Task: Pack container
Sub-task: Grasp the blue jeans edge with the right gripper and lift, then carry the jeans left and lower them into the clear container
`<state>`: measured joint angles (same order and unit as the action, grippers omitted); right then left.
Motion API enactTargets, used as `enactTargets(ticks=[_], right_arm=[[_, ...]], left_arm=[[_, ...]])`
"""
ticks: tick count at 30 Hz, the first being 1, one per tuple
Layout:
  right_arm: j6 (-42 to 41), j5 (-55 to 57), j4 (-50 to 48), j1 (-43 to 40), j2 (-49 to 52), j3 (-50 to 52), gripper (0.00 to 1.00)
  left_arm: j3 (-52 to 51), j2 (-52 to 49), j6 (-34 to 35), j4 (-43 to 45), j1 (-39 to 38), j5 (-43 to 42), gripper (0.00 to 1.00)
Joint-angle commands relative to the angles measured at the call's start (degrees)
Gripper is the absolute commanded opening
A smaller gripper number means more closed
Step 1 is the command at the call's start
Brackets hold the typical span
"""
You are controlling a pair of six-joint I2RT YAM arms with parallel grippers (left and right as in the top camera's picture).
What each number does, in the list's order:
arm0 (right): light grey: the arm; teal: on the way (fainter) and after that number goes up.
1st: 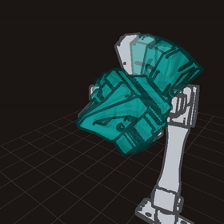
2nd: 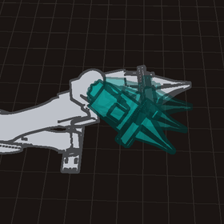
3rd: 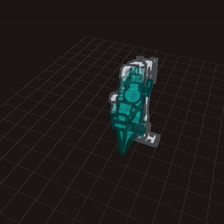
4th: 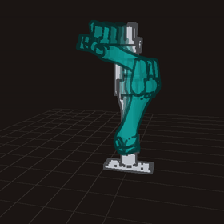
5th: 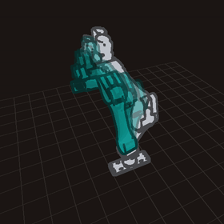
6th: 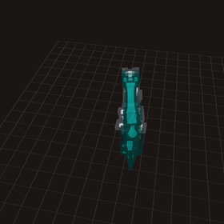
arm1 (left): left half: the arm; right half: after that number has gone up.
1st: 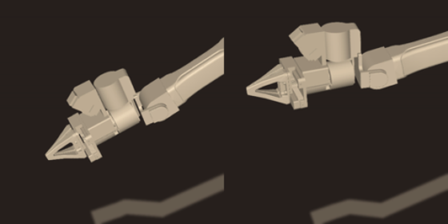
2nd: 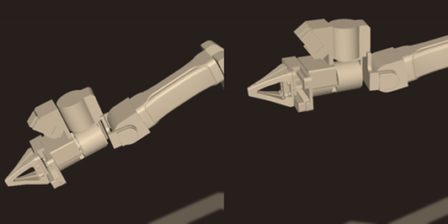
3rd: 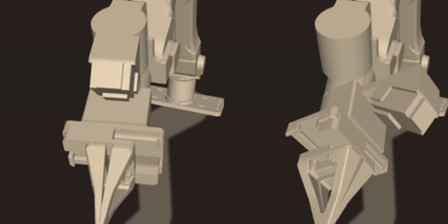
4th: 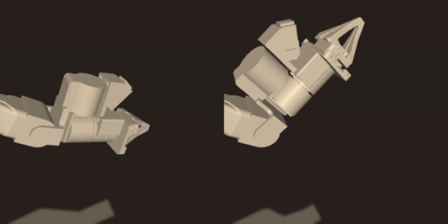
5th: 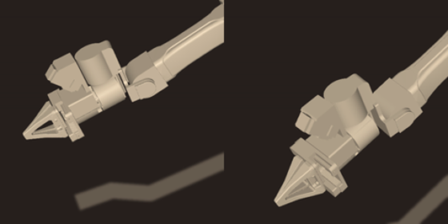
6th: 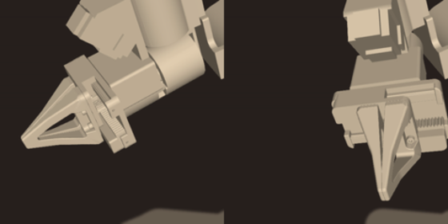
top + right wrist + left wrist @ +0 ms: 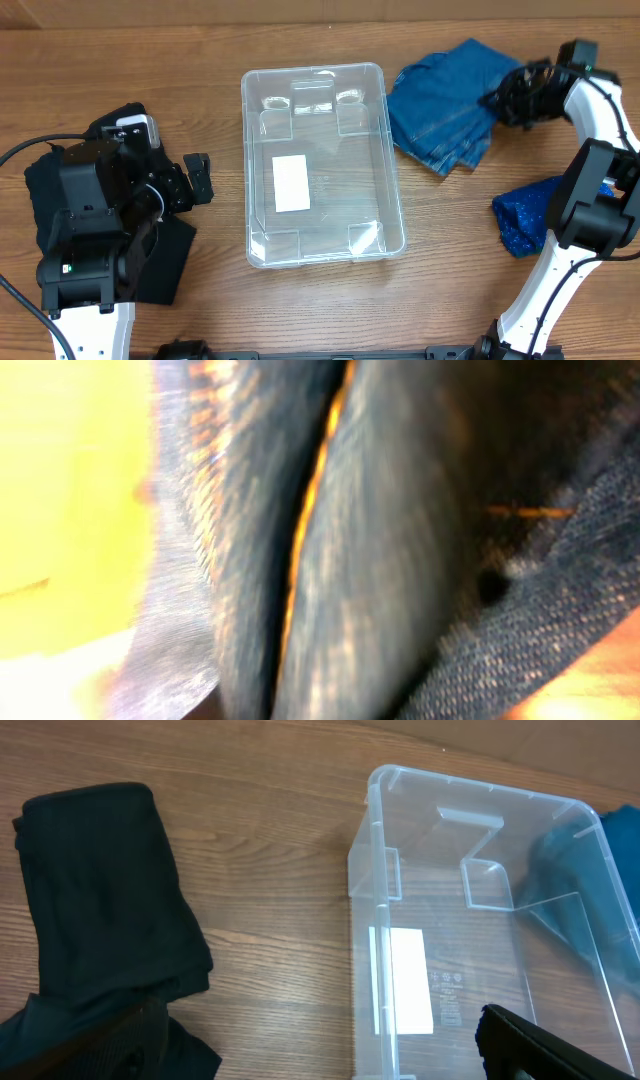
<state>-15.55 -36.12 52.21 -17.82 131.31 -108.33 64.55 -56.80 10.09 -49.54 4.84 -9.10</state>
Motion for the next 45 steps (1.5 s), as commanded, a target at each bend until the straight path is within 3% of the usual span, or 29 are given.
enactTargets(ticks=[1,15,19,24,34,45], right_arm=[[7.04,-10.38,1.75,0.57,-8.81,-8.96,0.04],[17.35,-22.12,14.03,1.46,-30.99,-14.05,0.04],[23.06,-22.29,20.37,4.92,-38.01,-14.05,0.04],[23.98,-22.27,25.42,12.68,-43.50,-14.03,0.04],[23.91,-14.29,25.64,31.21,-38.47,-6.88,0.04],[16.35,-16.65,7.13,39.12,-29.18,11.34,0.04]], left_arm=[[1.55,0.15,-1.33,0.20,-0.37,0.74,1.00],[1.55,0.17,-3.67,0.20,-0.37,0.76,1.00],[1.55,0.17,-3.96,0.22,-0.37,0.76,1.00],[1.55,0.17,-4.37,0.11,-0.37,0.76,1.00],[1.55,0.17,-4.37,0.07,-0.37,0.74,1.00],[1.55,0.17,-4.37,0.04,-0.37,0.76,1.00]])
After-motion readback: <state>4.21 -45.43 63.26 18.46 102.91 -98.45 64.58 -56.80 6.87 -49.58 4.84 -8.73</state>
